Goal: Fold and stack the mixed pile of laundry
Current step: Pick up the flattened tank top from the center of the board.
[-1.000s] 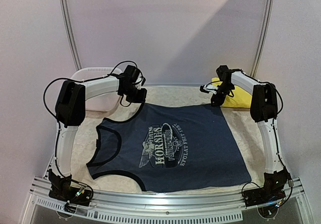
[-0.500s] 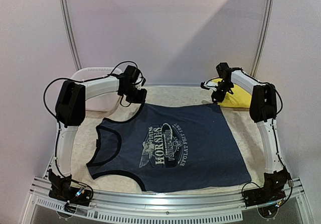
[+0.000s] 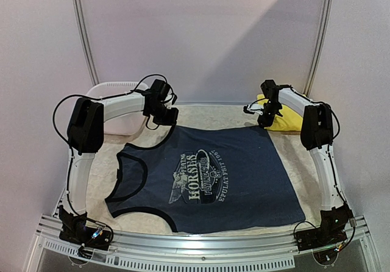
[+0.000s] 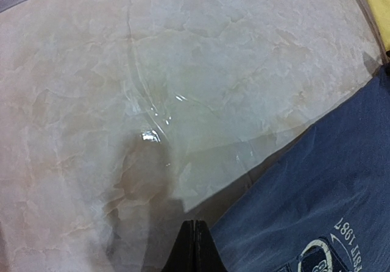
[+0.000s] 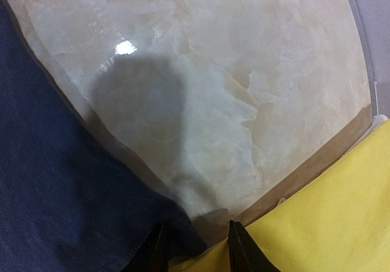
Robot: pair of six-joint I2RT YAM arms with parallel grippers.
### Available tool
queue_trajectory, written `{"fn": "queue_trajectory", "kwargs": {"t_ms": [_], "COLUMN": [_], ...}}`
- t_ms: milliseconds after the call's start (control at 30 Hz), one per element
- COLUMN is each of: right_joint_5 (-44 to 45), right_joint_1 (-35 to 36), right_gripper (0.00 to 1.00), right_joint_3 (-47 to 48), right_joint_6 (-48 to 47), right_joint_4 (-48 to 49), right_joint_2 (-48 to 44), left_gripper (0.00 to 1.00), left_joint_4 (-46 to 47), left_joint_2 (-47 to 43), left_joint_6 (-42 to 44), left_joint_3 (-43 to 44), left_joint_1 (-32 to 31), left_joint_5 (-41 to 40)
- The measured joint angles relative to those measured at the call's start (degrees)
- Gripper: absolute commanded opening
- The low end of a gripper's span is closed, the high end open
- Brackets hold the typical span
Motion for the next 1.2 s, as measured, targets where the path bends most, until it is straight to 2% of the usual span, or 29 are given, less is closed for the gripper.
{"fn": "queue_trajectory", "kwargs": {"t_ms": [100, 300, 767, 1200], "right_joint_5": [0.09, 0.15, -2.47, -1.49], "right_joint_1": [0.22, 0.94, 2.43, 1.09], "right_gripper": [0.24, 0.01, 0.00, 0.00], "right_joint_3": [0.20, 0.20, -0.37, -11.41], "right_joint_6": [-0.92, -2.54, -2.34, 0.83], "right_joint_4": [-0.35, -1.03, -1.88, 1.09], "right_joint_2": [0.15, 0.15, -2.03, -13.09], "left_gripper": [0.00, 0.00, 0.00, 0.00], "left_joint_4": [0.02, 0.35, 0.48, 0.20], "left_joint_2": [0.00, 0.00, 0.00, -0.13], "left_joint_6": [0.00, -0.04, 0.02, 1.09], "left_joint_3": [0.00, -0.37, -0.98, -1.36], "left_joint_1": [0.00, 0.00, 0.00, 0.00], "left_joint_5": [0.02, 0.37, 0.57, -0.42]}}
